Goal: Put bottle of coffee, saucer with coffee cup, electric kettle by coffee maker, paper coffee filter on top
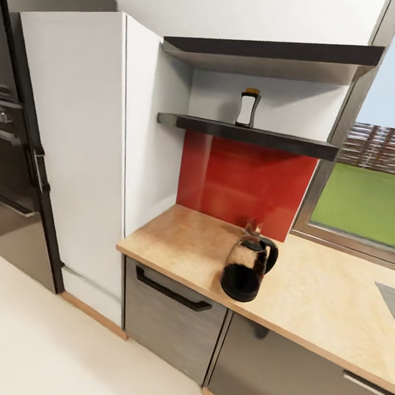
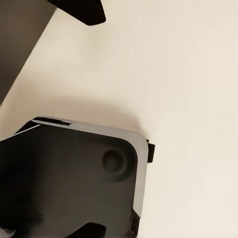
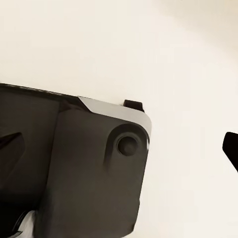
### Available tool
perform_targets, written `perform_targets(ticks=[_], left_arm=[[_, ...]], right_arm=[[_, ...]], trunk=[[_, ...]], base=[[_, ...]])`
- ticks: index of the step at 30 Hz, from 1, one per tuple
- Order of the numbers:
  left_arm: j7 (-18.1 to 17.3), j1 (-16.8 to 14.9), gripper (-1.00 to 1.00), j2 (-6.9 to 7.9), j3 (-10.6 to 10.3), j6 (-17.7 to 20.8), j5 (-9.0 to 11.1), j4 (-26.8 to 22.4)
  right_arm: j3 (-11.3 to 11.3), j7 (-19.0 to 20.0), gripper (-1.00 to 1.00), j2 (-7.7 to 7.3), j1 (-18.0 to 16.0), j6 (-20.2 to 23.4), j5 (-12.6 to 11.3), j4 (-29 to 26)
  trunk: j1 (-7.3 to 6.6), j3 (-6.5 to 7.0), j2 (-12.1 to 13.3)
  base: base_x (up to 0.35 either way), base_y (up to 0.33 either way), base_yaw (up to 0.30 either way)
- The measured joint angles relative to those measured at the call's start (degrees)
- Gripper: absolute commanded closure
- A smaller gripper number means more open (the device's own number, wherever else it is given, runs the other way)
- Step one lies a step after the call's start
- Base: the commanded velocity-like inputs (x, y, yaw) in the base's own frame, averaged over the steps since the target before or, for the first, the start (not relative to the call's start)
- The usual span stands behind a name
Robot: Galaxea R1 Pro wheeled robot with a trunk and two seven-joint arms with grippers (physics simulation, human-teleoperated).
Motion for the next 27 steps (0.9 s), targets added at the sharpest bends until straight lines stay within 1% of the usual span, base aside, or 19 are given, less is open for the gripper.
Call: perform_targets(ticks=[13,27], left_arm=[[0.0,0.0,-1.0,-0.09,-0.1,0.0,-0.1,0.0],[0.1,0.0,-1.0,-0.05,-0.1,0.0,-0.1,0.0]], right_arm=[[0.0,0.0,-1.0,0.0,0.0,0.0,0.0,0.0],[0.0,0.0,-1.0,0.01,0.0,0.0,0.0,0.0]], trunk=[[0.0,0.0,0.0],[0.01,0.0,0.0]], base=[[0.168,0.296,-0.261],[0.121,0.314,-0.261]])
